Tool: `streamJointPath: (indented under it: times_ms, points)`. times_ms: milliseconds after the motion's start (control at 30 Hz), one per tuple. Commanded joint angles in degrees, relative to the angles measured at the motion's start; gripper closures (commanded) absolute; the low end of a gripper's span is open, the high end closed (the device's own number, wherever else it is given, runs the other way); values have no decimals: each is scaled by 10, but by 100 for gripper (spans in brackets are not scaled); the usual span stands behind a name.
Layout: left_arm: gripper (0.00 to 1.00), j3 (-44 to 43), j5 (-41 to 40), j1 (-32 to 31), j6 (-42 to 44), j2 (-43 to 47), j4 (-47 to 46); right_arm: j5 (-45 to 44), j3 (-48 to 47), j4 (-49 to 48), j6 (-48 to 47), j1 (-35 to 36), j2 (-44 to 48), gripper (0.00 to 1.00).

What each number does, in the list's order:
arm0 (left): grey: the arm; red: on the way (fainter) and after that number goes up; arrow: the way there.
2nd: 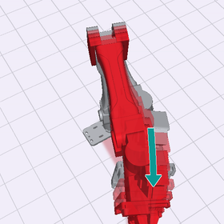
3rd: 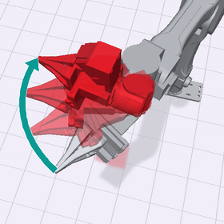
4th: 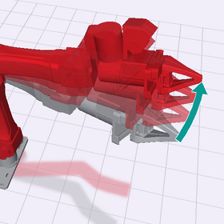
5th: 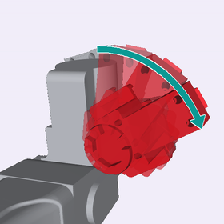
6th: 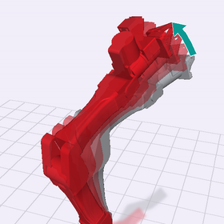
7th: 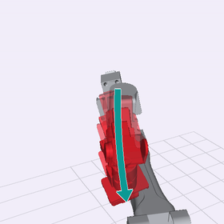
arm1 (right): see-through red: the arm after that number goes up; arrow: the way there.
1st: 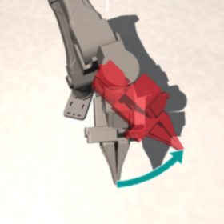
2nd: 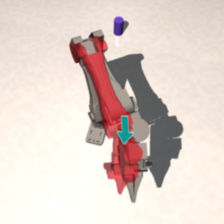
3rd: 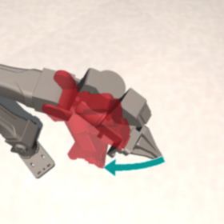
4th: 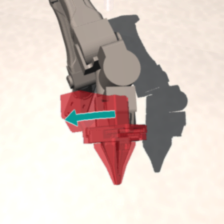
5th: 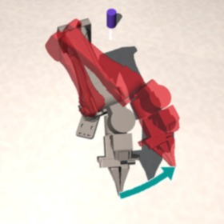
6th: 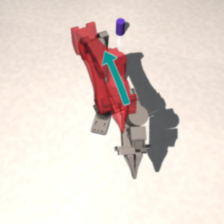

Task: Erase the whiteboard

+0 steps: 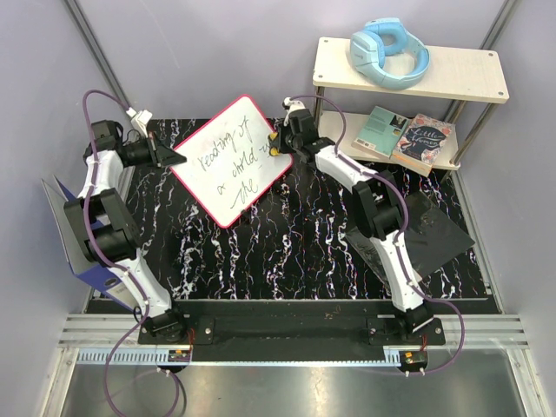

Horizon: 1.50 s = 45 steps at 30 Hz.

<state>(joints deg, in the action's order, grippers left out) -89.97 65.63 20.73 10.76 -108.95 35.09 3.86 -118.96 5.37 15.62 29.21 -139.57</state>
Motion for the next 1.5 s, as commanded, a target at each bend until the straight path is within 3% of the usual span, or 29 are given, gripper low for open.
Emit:
streamJointPath:
  times_ms: [0, 700, 967, 1200, 1333, 1467]
  points:
    - [100, -7, -161, 2, 169, -8, -29, 17, -16, -2, -27, 37, -4, 100]
    - [100, -36, -139, -1, 116, -26, -25, 34, 111, 4, -52, 211, 50, 100]
    - [100, -50, -132, -1, 97, -30, -25, -77, 175, -34, -51, 231, 90, 100]
    - [100, -50, -132, -1, 94, -31, -21, -140, 178, -43, -79, 255, 92, 100]
    - [100, -49, -135, 0, 97, -31, -17, -259, 172, -49, -81, 255, 99, 100]
    - [100, -49, -138, -1, 108, -31, -8, -295, 156, -63, -77, 239, 105, 100]
